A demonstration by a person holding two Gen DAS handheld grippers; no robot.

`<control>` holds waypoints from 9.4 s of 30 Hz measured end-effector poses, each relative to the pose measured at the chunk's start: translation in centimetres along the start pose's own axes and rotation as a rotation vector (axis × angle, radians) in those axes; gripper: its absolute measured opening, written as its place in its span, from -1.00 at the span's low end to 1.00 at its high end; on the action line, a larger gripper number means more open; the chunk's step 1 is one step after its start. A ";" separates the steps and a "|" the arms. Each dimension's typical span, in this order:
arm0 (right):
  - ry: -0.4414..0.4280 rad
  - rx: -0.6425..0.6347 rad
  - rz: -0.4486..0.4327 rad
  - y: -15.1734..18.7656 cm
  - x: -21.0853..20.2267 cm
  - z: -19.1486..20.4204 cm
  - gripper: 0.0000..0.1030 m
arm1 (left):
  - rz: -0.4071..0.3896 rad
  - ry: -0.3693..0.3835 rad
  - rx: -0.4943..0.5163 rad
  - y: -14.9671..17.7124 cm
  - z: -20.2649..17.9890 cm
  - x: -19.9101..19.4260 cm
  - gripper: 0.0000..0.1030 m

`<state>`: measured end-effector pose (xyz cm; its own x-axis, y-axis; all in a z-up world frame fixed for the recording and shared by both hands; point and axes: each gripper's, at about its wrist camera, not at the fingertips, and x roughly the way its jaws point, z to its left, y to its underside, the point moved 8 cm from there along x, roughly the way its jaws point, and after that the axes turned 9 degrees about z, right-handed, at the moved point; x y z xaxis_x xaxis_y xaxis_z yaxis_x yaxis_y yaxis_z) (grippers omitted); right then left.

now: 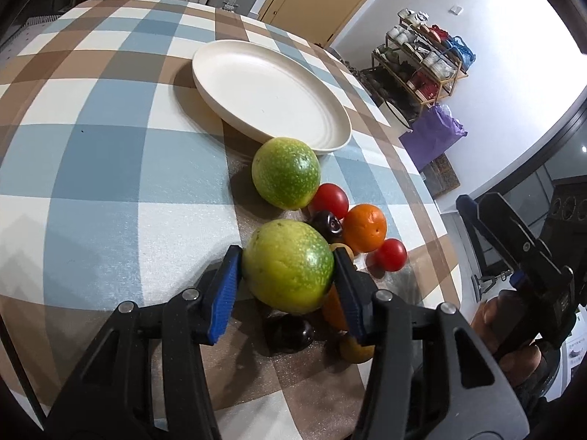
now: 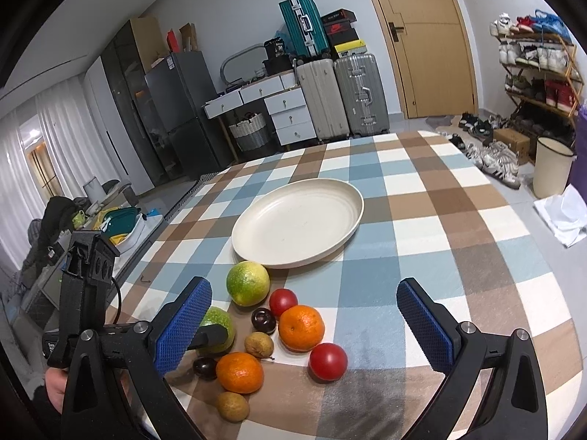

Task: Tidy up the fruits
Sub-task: 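Grasp the large green citrus with the left gripper while the right gripper approaches the other green citrus, then lift the green citrus with the left gripper while the right gripper grasps the second green citrus, then lower both green citrus onto the cream plate and open both grippers, then move both tools back toward the remaining fruit cluster, then grasp the orange with the right gripper while the left gripper grasps the dark plum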

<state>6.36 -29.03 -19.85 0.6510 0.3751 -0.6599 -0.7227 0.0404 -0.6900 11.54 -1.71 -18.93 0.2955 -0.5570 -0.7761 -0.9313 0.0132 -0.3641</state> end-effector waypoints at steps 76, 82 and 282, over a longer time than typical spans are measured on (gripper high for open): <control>-0.077 -0.140 0.317 0.0 13.5 7.7 -0.05 | -0.166 -0.134 -0.091 -0.9 7.6 -7.6 -0.09; -0.114 -0.111 0.303 -0.3 12.8 7.2 -0.06 | -0.157 -0.143 -0.073 -1.4 6.7 -7.4 -0.09; -0.267 -0.011 0.152 5.7 2.3 4.2 -0.22 | -0.146 -0.338 0.007 5.3 1.0 -5.2 0.98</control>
<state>2.76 -24.05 -24.06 0.4503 0.6063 -0.6555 -0.8037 -0.0445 -0.5933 5.31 2.12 -17.37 0.4797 -0.2480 -0.8417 -0.8731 -0.0402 -0.4858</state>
